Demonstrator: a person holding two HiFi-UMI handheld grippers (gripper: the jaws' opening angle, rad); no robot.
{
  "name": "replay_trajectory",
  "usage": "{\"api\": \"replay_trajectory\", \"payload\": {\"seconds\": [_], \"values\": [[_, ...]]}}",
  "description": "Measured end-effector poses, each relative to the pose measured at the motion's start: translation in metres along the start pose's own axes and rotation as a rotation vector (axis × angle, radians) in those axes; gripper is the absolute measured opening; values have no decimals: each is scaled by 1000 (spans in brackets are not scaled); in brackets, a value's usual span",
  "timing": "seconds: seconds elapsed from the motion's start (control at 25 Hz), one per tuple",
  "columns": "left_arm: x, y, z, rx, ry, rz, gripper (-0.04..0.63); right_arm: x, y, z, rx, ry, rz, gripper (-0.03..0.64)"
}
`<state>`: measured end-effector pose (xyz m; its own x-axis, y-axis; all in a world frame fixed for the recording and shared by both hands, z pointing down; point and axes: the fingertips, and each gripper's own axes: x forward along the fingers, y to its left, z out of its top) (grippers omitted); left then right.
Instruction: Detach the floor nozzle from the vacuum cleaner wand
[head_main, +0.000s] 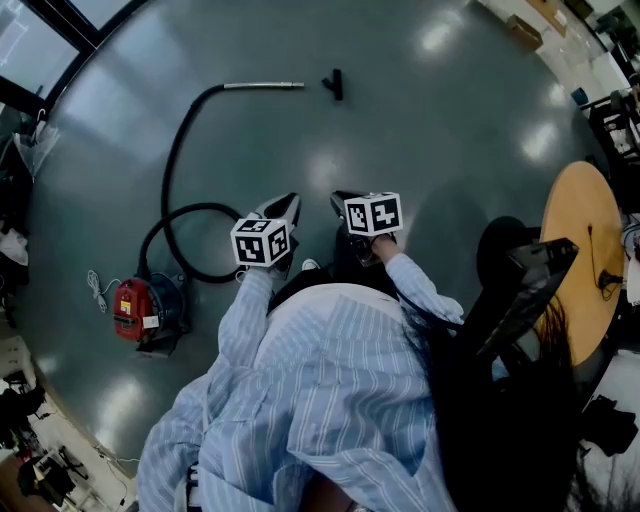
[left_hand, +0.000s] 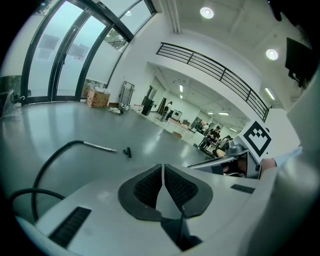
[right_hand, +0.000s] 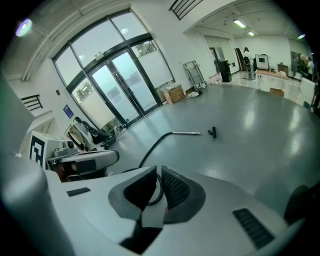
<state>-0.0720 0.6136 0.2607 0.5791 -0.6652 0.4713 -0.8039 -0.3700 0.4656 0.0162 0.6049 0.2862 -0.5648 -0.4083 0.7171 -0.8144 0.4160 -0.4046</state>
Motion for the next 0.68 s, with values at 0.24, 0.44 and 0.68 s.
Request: {"api": "replay_trajectory", "payload": {"seconds": [0.24,0.44,0.68], "values": [[1,-1,0,-6,6,12,20,-4,-9,2,16,-4,-5,37],[1,5,-6,-17,15,22,20,0,-9,-4,23,4,-3,37],[7,15,-9,-32,19,23,20,10,-14,-7,33,11,-7,35]]}}
